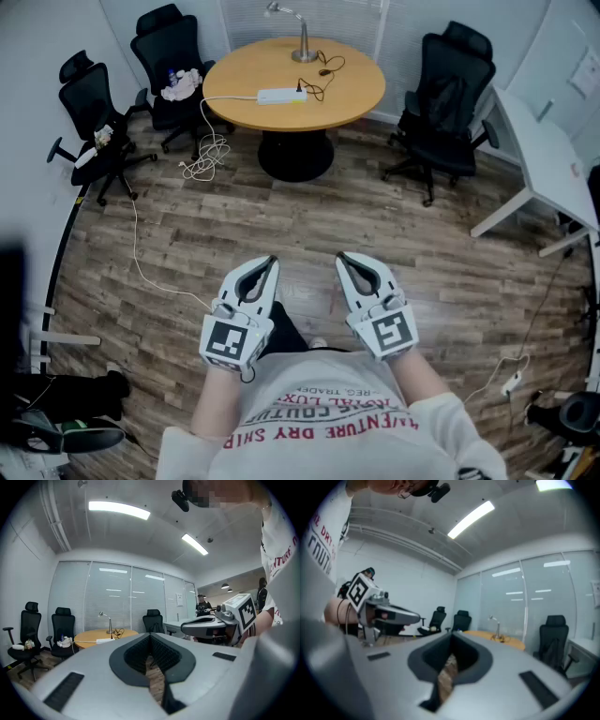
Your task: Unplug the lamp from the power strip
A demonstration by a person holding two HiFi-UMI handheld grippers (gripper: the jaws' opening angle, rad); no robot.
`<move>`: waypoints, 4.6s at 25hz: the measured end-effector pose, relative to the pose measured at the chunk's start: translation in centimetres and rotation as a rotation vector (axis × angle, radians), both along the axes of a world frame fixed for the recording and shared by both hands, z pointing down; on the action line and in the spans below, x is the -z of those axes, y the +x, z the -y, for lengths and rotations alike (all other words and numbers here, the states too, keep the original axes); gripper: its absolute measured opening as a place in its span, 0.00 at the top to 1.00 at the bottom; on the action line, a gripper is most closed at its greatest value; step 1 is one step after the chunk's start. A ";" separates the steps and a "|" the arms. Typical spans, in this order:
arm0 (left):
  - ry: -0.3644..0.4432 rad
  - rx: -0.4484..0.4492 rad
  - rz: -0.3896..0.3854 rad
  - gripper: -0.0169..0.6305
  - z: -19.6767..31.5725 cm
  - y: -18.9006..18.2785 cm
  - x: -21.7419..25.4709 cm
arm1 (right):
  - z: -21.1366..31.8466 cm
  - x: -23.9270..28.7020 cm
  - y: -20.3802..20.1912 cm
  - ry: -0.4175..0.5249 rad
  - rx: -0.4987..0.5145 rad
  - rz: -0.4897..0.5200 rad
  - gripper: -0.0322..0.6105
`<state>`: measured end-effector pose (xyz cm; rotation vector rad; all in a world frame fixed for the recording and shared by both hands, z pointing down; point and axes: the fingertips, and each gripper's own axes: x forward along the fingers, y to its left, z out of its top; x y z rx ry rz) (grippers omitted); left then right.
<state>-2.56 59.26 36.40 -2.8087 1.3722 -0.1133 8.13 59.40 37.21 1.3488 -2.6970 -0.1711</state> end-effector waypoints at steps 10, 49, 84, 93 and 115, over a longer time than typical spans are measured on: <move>-0.046 0.026 0.006 0.93 0.9 -1.1 -0.6 | 0.8 -1.5 -0.3 -0.053 -0.030 0.033 0.91; -0.111 0.027 -0.045 0.93 38.8 -11.2 -2.3 | 38.8 -4.0 -6.5 -0.143 -0.123 -0.043 0.90; -0.203 0.162 0.015 0.93 74.9 -0.2 -8.0 | 76.0 -10.0 4.1 -0.363 0.056 -0.065 0.90; -0.315 0.007 0.132 0.93 81.6 -0.5 -14.7 | 80.3 -14.0 0.1 -0.493 0.069 -0.108 0.90; -0.715 -0.185 0.408 0.93 83.4 3.9 -32.1 | 82.2 -25.0 -2.6 -0.780 0.232 -0.661 0.72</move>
